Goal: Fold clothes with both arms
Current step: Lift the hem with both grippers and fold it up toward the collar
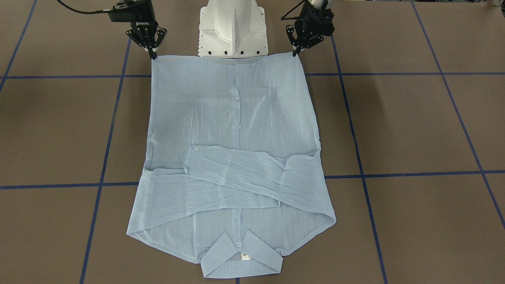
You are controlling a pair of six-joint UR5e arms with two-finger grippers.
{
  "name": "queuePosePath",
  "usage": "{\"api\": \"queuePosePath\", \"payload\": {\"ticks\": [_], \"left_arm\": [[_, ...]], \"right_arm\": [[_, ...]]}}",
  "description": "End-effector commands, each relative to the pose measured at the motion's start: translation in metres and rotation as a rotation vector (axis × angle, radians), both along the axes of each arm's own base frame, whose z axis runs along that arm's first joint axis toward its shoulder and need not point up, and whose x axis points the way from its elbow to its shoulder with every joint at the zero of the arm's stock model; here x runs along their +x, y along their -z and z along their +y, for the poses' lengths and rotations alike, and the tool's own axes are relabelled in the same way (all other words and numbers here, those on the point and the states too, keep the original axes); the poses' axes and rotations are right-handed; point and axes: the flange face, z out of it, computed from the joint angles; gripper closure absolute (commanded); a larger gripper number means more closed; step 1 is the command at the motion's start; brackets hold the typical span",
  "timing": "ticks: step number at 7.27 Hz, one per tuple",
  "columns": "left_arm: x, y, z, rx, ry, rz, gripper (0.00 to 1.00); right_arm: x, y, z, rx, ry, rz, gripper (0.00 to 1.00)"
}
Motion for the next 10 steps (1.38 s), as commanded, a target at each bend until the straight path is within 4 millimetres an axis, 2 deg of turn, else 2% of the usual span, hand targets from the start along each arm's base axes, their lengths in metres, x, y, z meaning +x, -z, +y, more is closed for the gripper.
{"api": "queuePosePath", "payload": {"ticks": [1, 2, 3, 4, 5, 6, 7, 8, 9, 10], "left_arm": [[-0.09, 0.069, 0.025, -0.055, -0.131, 0.052, 1.0], [-0.126, 0.097, 0.031, -0.075, -0.174, 0.074, 1.0], [-0.118, 0.102, 0.028, -0.083, -0.181, 0.07, 1.0], [-0.097, 0.102, 0.008, -0.06, -0.138, 0.063, 1.0], [-0.07, 0.103, -0.024, -0.032, -0.079, 0.042, 1.0], [-0.046, 0.098, -0.067, -0.026, 0.007, 0.004, 1.0], [-0.038, 0.098, -0.114, 0.01, 0.077, -0.028, 1.0], [-0.059, 0.098, -0.152, 0.052, 0.143, -0.048, 1.0], [-0.081, 0.096, -0.177, 0.085, 0.189, -0.066, 1.0], [-0.077, 0.089, -0.209, 0.079, 0.239, -0.099, 1.0]], "right_arm": [[0.09, 0.075, 0.013, -0.126, 0.148, -0.017, 1.0], [0.095, 0.087, 0.014, -0.156, 0.171, -0.045, 1.0], [0.094, 0.091, 0.007, -0.153, 0.146, -0.046, 1.0], [0.093, 0.094, -0.011, -0.121, 0.11, -0.04, 1.0], [0.08, 0.108, -0.04, -0.043, 0.085, -0.045, 1.0], [0.071, 0.112, -0.071, -0.028, 0.018, -0.025, 1.0], [0.069, 0.126, -0.109, 0.012, -0.042, -0.027, 1.0], [0.066, 0.141, -0.146, 0.036, -0.088, -0.026, 1.0], [0.058, 0.135, -0.178, 0.021, -0.144, 0.009, 1.0], [0.044, 0.133, -0.22, 0.034, -0.19, 0.044, 1.0]]}}
